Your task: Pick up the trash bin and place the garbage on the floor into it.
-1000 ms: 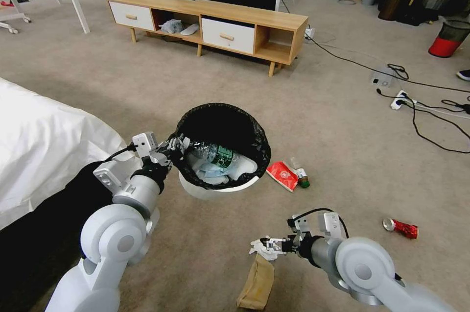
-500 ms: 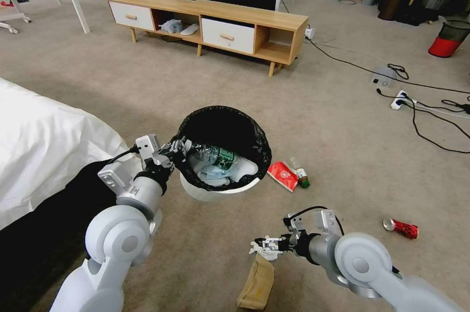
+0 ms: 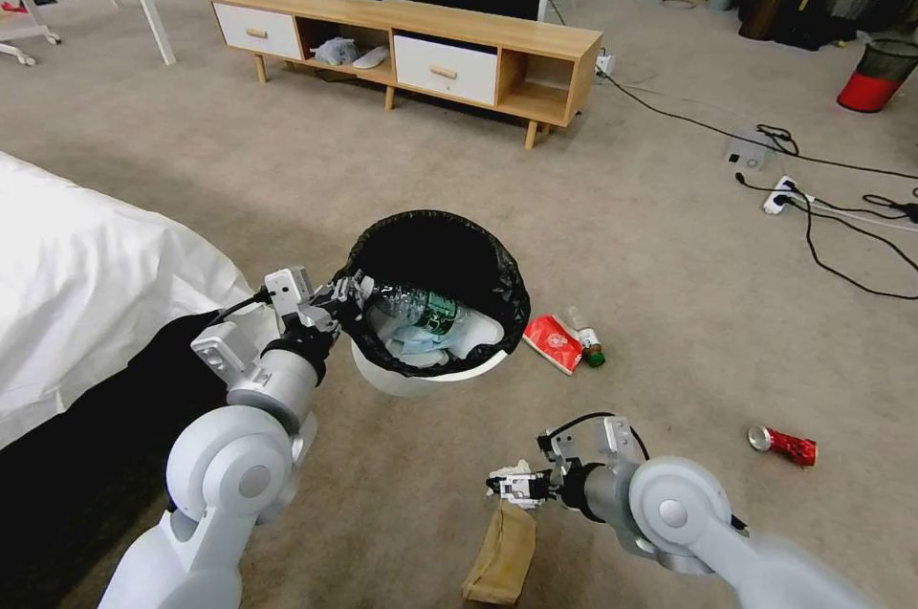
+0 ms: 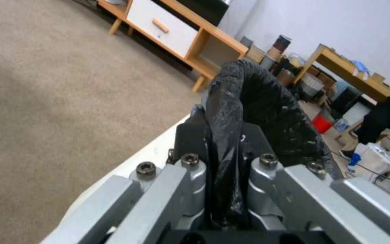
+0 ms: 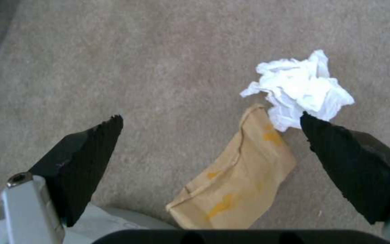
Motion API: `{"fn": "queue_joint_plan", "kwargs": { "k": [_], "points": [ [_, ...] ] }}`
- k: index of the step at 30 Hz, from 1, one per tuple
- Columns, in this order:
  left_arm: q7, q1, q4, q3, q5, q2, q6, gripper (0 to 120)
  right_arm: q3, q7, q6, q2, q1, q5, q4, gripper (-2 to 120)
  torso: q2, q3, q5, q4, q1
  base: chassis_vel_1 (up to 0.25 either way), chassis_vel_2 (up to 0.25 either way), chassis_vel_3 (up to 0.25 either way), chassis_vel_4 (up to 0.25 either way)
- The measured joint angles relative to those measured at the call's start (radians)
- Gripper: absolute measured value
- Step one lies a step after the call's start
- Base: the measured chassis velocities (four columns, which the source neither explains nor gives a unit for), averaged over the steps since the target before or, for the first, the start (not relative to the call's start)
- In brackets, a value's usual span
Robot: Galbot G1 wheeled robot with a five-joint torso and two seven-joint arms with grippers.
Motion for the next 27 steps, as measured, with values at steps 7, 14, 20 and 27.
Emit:
{"fn": "queue_joint_plan", "kwargs": {
  "k": [7, 14, 20, 27],
  "points": [
    [0.002, 0.0, 0.001, 0.002, 0.003, -0.002, -0.003, 7, 0.021, -0.021, 0.0, 0.0, -0.013, -0.006, -0.047, 100, 0.0, 0.0, 0.0001, -0.0001, 0.0, 0.0, 0.0, 0.0, 0.0],
    [0.003, -0.004, 0.01, 0.002, 0.003, -0.004, -0.003, 7, 0.049, -0.068, 0.0, -0.002, -0.011, -0.027, -0.094, 100, 0.0, 0.0, 0.0, -0.0001, 0.0, 0.0, 0.0, 0.0, 0.0],
    [0.003, -0.011, 0.017, 0.004, 0.003, -0.008, -0.004, 7, 0.048, -0.094, 0.0, 0.004, 0.0, -0.051, -0.129, 100, 0.0, 0.0, 0.0, -0.0001, 0.0, 0.0, 0.0, 0.0, 0.0],
    [0.004, -0.015, 0.024, 0.003, 0.003, -0.007, -0.005, 7, 0.034, -0.128, 0.0, 0.012, 0.015, -0.083, -0.162, 100, 0.0, 0.0, 0.0001, 0.0, 0.0, 0.0, 0.0, 0.0, 0.0]
  ]
}}
